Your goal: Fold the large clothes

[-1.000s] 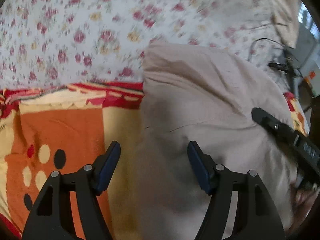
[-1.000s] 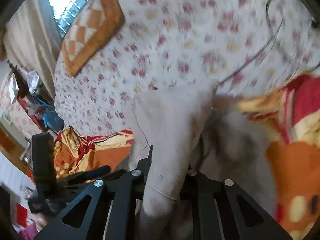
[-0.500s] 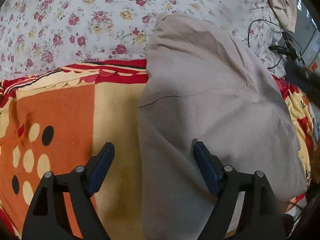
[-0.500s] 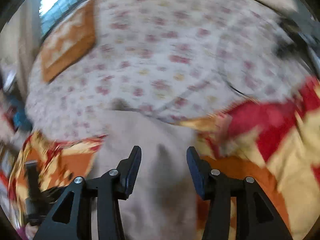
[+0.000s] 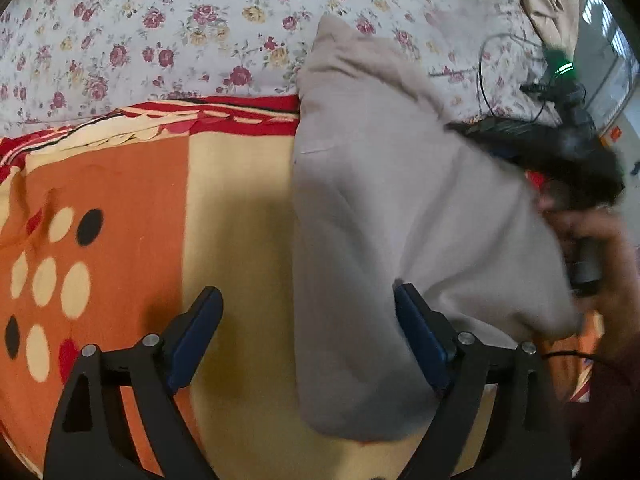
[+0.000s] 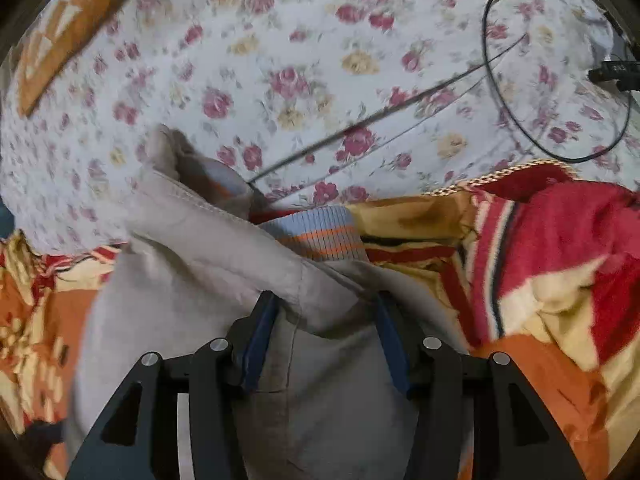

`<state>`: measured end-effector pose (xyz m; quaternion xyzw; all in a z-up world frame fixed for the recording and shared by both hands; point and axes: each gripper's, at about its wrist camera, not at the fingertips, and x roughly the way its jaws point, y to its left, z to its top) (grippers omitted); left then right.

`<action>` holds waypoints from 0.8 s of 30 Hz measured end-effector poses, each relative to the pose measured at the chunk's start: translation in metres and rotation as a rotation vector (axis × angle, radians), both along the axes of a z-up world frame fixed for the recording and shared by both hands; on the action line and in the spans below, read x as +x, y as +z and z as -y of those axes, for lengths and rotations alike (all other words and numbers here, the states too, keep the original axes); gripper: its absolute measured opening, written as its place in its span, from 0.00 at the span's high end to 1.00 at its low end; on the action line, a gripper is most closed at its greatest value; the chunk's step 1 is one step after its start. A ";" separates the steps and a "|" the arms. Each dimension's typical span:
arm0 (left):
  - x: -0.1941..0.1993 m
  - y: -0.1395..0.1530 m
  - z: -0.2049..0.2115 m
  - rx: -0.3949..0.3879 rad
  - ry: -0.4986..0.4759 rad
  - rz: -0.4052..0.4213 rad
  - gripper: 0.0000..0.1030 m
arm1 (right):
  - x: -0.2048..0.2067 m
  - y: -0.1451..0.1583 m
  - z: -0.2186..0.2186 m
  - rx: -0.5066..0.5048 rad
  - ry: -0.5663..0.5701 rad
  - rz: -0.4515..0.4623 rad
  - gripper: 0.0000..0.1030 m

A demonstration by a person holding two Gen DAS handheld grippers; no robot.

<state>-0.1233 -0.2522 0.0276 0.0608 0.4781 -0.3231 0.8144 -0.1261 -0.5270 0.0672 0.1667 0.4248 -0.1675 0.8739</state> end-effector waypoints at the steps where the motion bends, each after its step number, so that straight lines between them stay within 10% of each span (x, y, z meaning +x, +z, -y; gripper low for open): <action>1: -0.001 0.002 -0.002 0.001 0.001 -0.002 0.14 | -0.008 0.008 -0.001 0.006 0.011 0.005 0.48; 7: -0.005 0.004 -0.010 -0.013 0.021 -0.035 0.14 | -0.100 0.066 -0.041 0.015 0.107 0.117 0.32; 12: -0.011 0.007 -0.010 0.003 0.040 -0.015 0.14 | -0.138 0.049 -0.070 0.160 0.200 0.128 0.33; 13: -0.012 0.009 -0.011 0.006 0.042 -0.018 0.15 | -0.137 0.043 -0.072 0.172 0.218 0.115 0.35; 15: -0.015 0.014 -0.016 0.006 0.038 -0.019 0.15 | -0.129 0.021 -0.083 0.124 0.212 0.024 0.97; 21: -0.017 0.024 -0.029 0.026 0.054 0.049 0.15 | -0.171 0.019 -0.057 0.070 0.101 0.102 1.00; 24: -0.009 0.019 -0.024 0.003 0.075 0.004 0.15 | -0.162 -0.012 -0.050 0.096 0.089 0.004 1.00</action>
